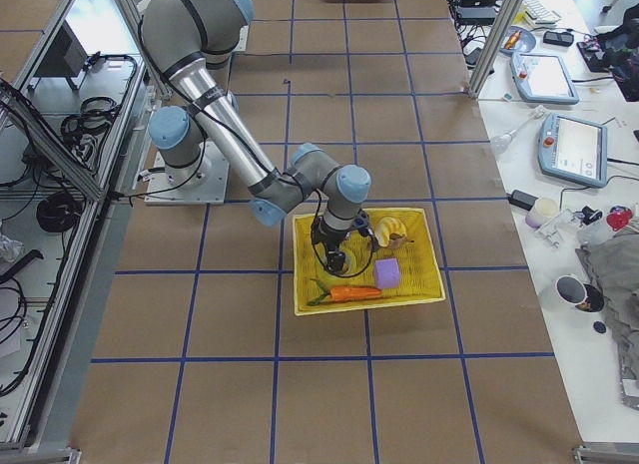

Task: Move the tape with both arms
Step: 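Lower the right gripper and grasp the yellow tape roll's rim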

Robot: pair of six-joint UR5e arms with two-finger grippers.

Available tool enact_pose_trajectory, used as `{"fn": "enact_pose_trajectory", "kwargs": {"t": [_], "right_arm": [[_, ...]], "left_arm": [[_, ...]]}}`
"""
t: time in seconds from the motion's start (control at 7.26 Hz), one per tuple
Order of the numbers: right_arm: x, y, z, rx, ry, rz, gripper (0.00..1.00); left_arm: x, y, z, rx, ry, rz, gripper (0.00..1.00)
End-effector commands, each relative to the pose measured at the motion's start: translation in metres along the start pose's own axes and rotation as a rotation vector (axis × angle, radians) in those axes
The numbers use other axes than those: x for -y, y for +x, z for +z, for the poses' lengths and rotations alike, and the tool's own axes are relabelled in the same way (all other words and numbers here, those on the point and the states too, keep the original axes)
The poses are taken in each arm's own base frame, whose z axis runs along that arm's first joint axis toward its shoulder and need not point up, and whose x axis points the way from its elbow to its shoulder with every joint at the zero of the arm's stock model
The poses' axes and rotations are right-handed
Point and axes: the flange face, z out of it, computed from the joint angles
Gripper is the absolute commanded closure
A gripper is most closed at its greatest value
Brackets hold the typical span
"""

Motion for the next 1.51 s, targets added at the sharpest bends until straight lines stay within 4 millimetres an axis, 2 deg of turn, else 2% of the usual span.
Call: {"fn": "enact_pose_trajectory", "kwargs": {"t": [0.0, 0.14, 0.28, 0.41, 0.55, 0.69, 0.83, 0.96, 1.1, 1.38], "right_arm": [[0.004, -0.001, -0.004, -0.003, 0.01, -0.041, 0.0], [0.01, -0.002, -0.001, -0.01, 0.062, -0.043, 0.0], [0.011, -0.003, 0.002, -0.001, 0.077, -0.047, 0.05], [0.012, -0.003, 0.002, -0.001, 0.075, -0.044, 0.44], [0.011, -0.003, 0.002, 0.003, 0.073, -0.037, 0.75], [0.01, -0.001, -0.001, -0.002, 0.069, -0.032, 0.93], [0.008, -0.002, -0.003, -0.003, 0.06, -0.031, 1.0], [0.006, -0.001, -0.006, -0.001, 0.047, -0.031, 1.0], [-0.002, -0.002, -0.018, -0.01, 0.012, -0.032, 1.0], [-0.014, -0.013, -0.055, -0.022, 0.033, 0.018, 1.0]], "left_arm": [[0.0, 0.0, 0.0, 0.001, -0.001, 0.005, 0.0], [0.0, 0.001, -0.001, -0.001, 0.001, 0.004, 0.0], [0.0, 0.001, -0.001, -0.001, 0.001, 0.004, 0.0], [0.0, 0.001, -0.001, -0.001, 0.001, 0.004, 0.0], [0.0, 0.001, -0.001, -0.001, 0.001, 0.004, 0.0], [0.0, 0.001, -0.001, -0.001, 0.001, 0.004, 0.0], [0.0, 0.001, 0.0, -0.001, 0.0, 0.005, 0.0], [0.0, 0.001, 0.0, -0.002, -0.002, 0.004, 0.0], [0.0, 0.001, -0.001, -0.004, 0.001, 0.004, 0.0], [0.0, 0.001, -0.001, -0.003, 0.001, 0.005, 0.0]]}}
